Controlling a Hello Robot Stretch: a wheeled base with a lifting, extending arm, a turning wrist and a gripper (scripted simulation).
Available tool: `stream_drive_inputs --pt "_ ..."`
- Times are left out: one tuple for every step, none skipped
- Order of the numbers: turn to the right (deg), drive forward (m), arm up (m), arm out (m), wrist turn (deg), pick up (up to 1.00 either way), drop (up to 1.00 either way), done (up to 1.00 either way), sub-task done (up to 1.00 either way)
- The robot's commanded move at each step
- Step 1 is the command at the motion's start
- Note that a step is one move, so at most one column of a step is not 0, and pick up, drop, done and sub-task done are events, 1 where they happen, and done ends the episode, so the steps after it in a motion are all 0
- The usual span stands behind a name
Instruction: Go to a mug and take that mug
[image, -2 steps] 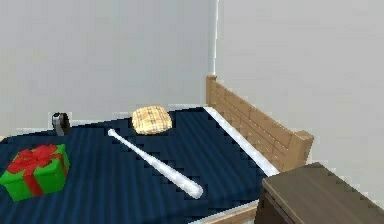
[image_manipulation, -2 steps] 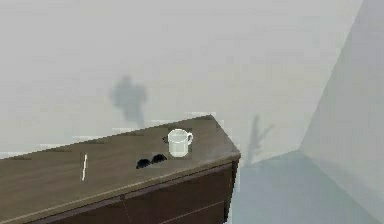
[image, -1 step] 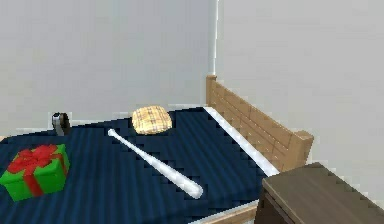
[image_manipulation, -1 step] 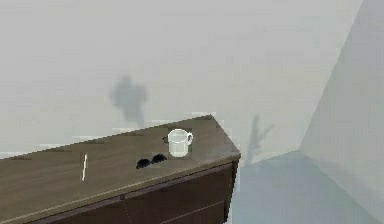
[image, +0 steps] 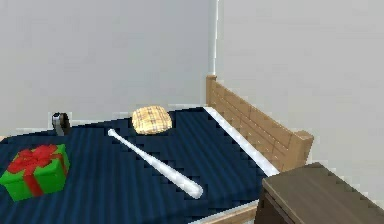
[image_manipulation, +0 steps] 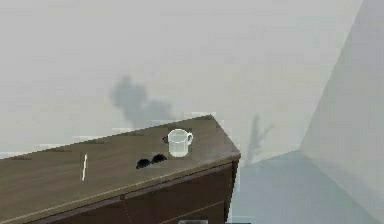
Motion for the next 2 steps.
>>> stream_drive_inputs --pt "0.0 0.00 0.00 0.40 0.0 0.00 0.00 0.00 0.00" --pt "0.0 0.00 0.00 0.00 45.0 0.00 0.00 0.00 0.00"
